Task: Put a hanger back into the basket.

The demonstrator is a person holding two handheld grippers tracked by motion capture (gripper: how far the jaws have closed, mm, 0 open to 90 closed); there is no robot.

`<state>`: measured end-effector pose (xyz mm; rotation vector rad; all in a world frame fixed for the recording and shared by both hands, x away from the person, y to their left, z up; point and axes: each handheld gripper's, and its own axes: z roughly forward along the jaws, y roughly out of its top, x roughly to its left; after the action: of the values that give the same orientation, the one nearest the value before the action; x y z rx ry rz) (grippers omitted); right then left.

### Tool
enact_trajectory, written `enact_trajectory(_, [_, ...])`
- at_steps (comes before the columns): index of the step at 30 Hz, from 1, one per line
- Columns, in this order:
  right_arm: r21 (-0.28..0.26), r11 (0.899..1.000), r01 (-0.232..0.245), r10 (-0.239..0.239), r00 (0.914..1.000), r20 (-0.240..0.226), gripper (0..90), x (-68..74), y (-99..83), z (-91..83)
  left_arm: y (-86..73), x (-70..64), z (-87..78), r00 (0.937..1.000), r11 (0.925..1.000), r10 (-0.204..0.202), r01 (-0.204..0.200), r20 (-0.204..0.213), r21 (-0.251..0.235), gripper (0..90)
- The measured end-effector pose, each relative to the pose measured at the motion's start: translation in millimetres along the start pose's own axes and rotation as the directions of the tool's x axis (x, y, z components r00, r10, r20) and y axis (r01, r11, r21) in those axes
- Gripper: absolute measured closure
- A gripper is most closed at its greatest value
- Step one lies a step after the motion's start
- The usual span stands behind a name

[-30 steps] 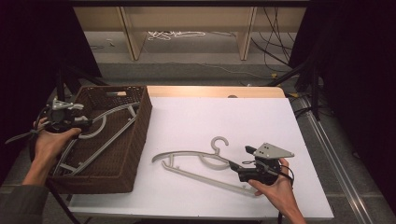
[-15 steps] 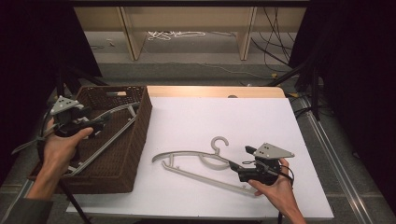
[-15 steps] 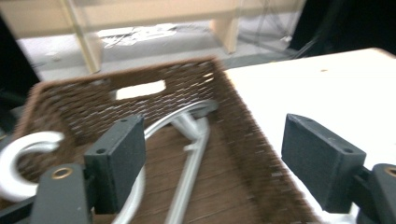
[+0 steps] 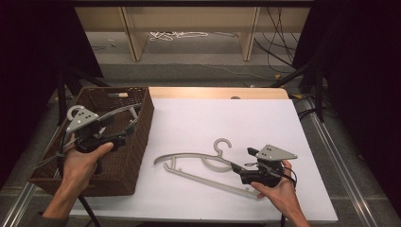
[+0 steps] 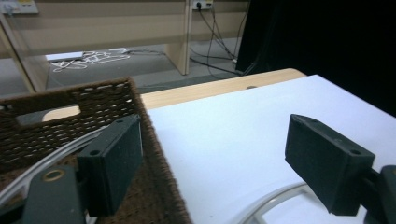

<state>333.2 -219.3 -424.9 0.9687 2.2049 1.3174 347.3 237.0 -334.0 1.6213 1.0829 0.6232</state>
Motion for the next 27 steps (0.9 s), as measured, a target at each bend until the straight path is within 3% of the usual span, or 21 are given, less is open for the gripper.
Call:
enact_trajectory(15, [0.006,1.000,-0.010,0.010,0.9999,-0.007,19.0,0.2,-1.0,0.7,-23.4,-31.6,12.5,0.9953,0.9982,0.038,-0.034,0.089,-0.050,17.5])
enact_trajectory(19, [0.003,1.000,-0.007,0.007,0.9999,-0.010,19.0,0.3,-1.0,1.5,-28.2,-38.3,17.7,0.9930,0.9981,0.047,-0.042,0.108,-0.044,17.4])
enact_trajectory(26, [0.008,1.000,-0.008,0.008,1.0000,-0.005,19.0,0.2,-1.5,1.2,-33.6,-48.5,20.5,0.9858,0.9966,0.071,-0.064,0.152,-0.053,17.3])
enact_trajectory(27, [0.004,1.000,-0.007,0.007,0.9999,-0.007,19.0,0.1,-1.8,1.8,-36.2,-52.6,21.7,0.9824,0.9958,0.083,-0.075,0.167,-0.052,17.2])
